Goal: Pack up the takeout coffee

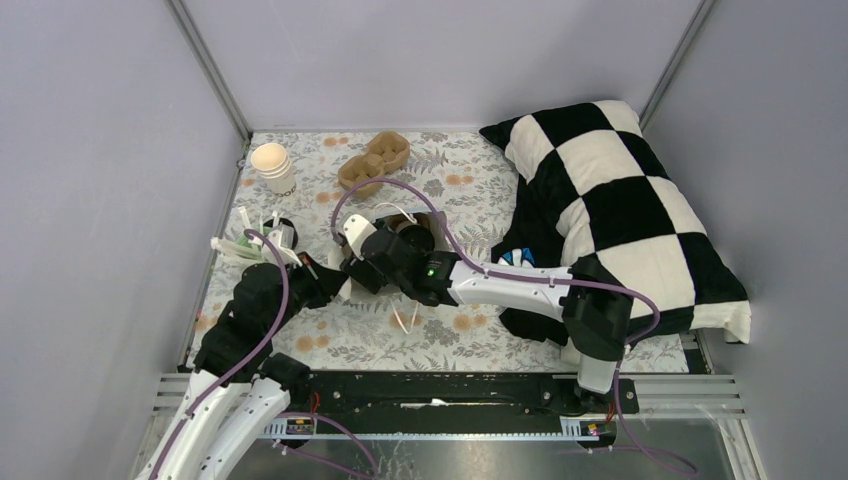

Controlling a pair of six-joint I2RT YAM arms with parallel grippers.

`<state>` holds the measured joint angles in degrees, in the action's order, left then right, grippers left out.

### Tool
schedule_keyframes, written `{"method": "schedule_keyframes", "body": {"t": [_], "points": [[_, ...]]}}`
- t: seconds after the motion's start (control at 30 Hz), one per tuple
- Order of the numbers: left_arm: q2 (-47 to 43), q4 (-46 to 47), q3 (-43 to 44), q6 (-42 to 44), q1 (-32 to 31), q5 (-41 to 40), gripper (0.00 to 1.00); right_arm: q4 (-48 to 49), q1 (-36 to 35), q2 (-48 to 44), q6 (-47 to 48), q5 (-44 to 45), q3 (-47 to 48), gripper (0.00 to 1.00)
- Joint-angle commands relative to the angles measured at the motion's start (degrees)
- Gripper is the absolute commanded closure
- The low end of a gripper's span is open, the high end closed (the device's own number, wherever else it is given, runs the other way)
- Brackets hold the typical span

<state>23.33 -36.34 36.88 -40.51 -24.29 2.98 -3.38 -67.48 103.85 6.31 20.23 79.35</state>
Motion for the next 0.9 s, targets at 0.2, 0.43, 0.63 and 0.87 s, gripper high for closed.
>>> {"method": "schedule_keyframes", "body": {"t": [0.2,0.43,0.63,0.87], "points": [[0.09,2.27,-0.75,0.87,-0.05,-0.71,1.0,6.75,0.5,6.42,0.29,6.97,4.54,0.43],[-0.83,1.13,-0.2,0.37,0.02,-2.8,1.0,5.2,1.12,6.49,-0.22,11.6,3.82,0.44],[-0.59,0.98,0.3,0.21,0.04,-2.81,1.0,3.73,1.13,6.97,-1.15,13.44,5.75,0.45],[-0.18,1.21,1.01,0.29,-0.03,-2.3,1.0,3.73,1.13,9.3,-2.16,13.01,7.83,0.43]]}}
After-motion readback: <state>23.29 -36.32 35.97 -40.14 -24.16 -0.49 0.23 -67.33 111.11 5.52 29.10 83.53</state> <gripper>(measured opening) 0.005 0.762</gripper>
